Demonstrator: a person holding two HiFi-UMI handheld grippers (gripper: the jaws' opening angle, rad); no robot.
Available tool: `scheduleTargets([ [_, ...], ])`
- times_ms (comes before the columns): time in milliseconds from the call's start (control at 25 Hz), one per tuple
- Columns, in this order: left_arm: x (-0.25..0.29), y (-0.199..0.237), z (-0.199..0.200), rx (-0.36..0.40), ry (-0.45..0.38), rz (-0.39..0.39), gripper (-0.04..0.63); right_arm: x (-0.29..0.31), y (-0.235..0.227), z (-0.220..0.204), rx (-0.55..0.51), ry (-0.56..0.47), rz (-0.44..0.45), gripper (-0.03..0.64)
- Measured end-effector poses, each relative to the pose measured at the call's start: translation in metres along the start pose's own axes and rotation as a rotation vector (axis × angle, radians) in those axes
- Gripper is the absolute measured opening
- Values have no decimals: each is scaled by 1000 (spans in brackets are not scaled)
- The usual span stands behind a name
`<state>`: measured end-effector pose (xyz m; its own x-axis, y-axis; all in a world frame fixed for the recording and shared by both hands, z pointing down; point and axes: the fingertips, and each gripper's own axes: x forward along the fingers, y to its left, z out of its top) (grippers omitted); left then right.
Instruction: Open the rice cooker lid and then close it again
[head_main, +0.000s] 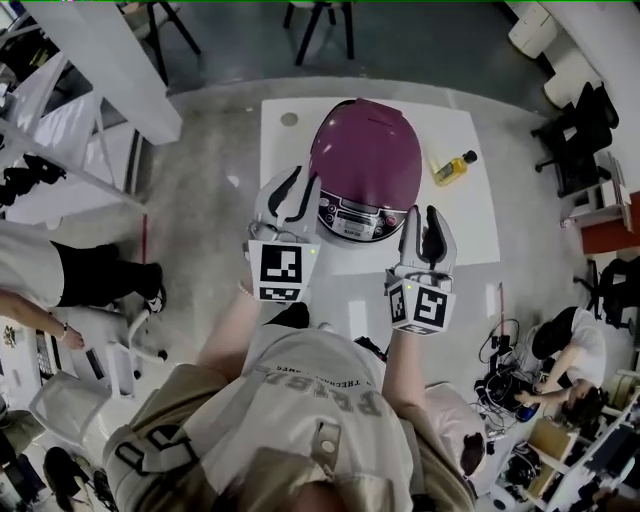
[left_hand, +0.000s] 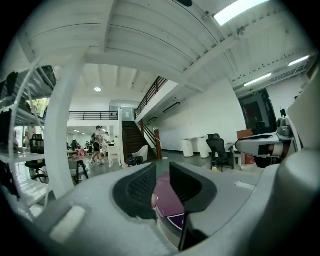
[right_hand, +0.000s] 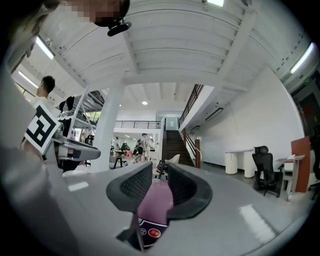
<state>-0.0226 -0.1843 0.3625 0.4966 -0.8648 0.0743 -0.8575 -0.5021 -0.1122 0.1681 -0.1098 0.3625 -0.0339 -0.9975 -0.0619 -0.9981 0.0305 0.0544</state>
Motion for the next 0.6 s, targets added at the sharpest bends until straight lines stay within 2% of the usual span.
scheduleTargets([
  [80,-10,-2,1,-9,-3,29,63,-9,1,4,-40,-11,-4,62],
  [200,-23,-6,3,-2,-10,63,55,-20,0,8,-56,-22,-11,21],
  [240,-27,-7,5,4,-14,75,32,-24,0,9,-53,-24,-14,2],
  [360,-39,-8,10,18,-21,104,11,-31,1,14,-50,-37,-6,2],
  [600,-51,-13,15,40,-27,119,11,-38,2,22,-49,-45,2,2],
])
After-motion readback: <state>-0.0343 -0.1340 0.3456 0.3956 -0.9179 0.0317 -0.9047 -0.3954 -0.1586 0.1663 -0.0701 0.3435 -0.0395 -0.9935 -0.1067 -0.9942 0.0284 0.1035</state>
